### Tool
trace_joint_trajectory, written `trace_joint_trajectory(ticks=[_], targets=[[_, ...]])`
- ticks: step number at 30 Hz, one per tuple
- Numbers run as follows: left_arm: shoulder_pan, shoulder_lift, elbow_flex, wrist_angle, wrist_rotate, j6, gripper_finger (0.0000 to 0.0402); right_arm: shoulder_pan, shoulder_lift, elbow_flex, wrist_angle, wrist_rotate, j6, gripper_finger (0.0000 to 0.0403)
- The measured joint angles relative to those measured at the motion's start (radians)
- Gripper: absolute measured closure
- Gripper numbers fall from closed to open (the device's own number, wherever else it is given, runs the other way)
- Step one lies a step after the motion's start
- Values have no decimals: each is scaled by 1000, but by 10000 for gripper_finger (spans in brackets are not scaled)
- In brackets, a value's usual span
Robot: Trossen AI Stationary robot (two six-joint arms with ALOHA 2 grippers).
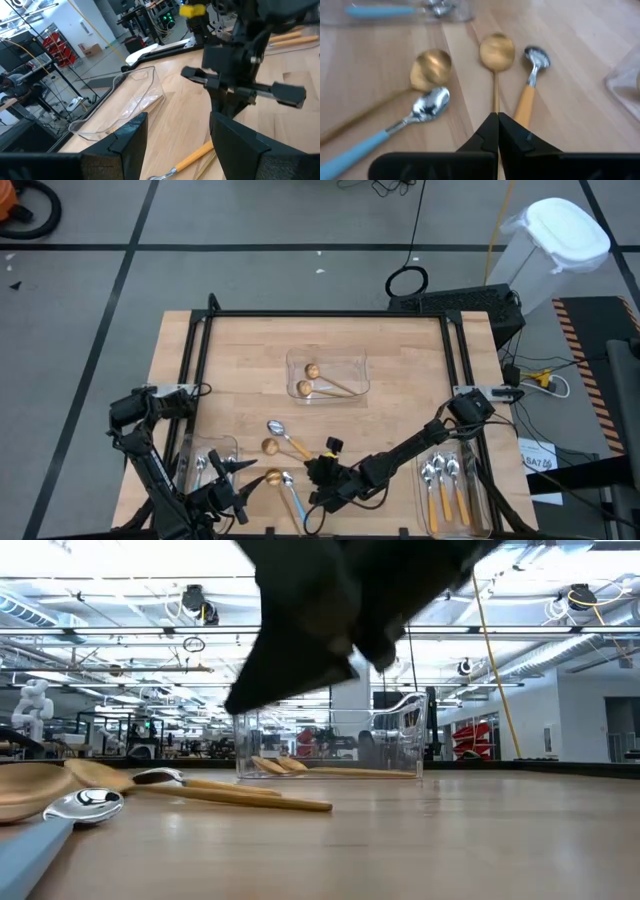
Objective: Sort silverware by color (type)
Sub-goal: Put the gold spoon into the top transparent bin
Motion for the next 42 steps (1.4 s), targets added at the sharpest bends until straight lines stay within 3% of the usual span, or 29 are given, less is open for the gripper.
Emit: trace_joint_trajectory(ticks=[5,9,20,30,42], targets=[[2,0,0,0,1,0,190,-6,-14,1,37,-13,-30,401],[19,0,0,1,1,0,190,-55,-8,2,141,-110,-43,399],[46,0,0,10,45,-1,190,-155,15,2,175,-284,-137,345],[44,0,0,9,50,9,190,-157,93,2,245,-292,-283,301],[45,0,0,9,50,13,190,-176,149,3,288,-292,-269,282]])
